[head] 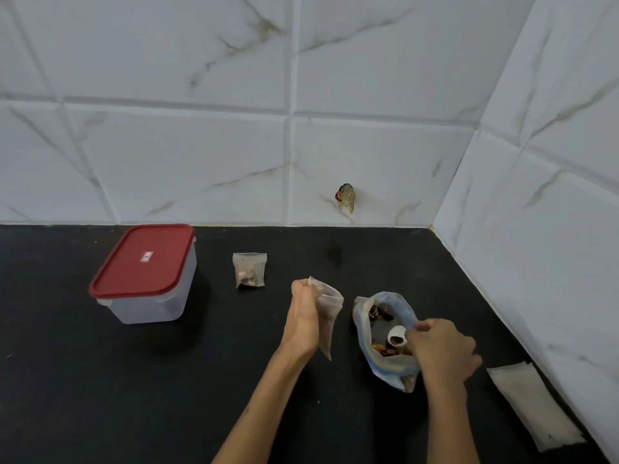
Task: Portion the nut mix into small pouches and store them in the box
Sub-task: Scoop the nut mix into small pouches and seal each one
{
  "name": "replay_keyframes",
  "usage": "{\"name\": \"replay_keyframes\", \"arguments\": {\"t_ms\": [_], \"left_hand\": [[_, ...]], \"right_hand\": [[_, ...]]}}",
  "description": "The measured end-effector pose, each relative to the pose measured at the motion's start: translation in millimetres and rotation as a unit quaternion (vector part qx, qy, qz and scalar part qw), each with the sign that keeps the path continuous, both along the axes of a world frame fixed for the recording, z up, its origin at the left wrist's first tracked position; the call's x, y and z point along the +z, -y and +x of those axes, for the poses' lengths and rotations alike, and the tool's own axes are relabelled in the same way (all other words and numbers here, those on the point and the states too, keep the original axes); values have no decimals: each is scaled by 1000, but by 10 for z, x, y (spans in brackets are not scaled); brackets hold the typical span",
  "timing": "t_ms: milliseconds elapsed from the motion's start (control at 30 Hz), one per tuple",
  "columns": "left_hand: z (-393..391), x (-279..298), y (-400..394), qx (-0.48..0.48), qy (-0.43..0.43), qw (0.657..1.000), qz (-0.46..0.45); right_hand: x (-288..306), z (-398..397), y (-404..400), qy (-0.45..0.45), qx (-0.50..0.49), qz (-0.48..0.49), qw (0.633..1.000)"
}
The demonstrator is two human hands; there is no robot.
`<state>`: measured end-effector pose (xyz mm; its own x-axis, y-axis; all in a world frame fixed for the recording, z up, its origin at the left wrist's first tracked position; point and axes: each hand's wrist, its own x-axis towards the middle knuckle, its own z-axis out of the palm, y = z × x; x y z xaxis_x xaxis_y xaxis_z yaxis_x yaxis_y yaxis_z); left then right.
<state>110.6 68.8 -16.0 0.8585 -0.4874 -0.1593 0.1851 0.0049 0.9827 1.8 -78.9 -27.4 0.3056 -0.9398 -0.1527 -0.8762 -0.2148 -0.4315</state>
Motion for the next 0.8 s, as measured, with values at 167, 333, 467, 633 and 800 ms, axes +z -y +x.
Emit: {"name": "replay_keyframes", "arguments": {"t_ms": [167, 333, 467, 633, 800], "left_hand": [[169, 30, -147, 23, -40, 999, -9], [340, 94, -382, 9, -15, 1000, -12], [474, 98, -628, 3, 7, 999, -41], [608, 110, -842, -12, -7, 995, -95], [713, 130, -963, 18, -33, 992, -124]], "right_hand": [[280, 238, -331, 279, 109, 53, 953], [399, 635, -854, 417, 248, 246, 839], [337, 849, -1033, 487, 233, 235, 808], [282, 1016, -1160, 502, 213, 289, 787], [296, 1150, -1254, 517, 199, 348, 756]]}}
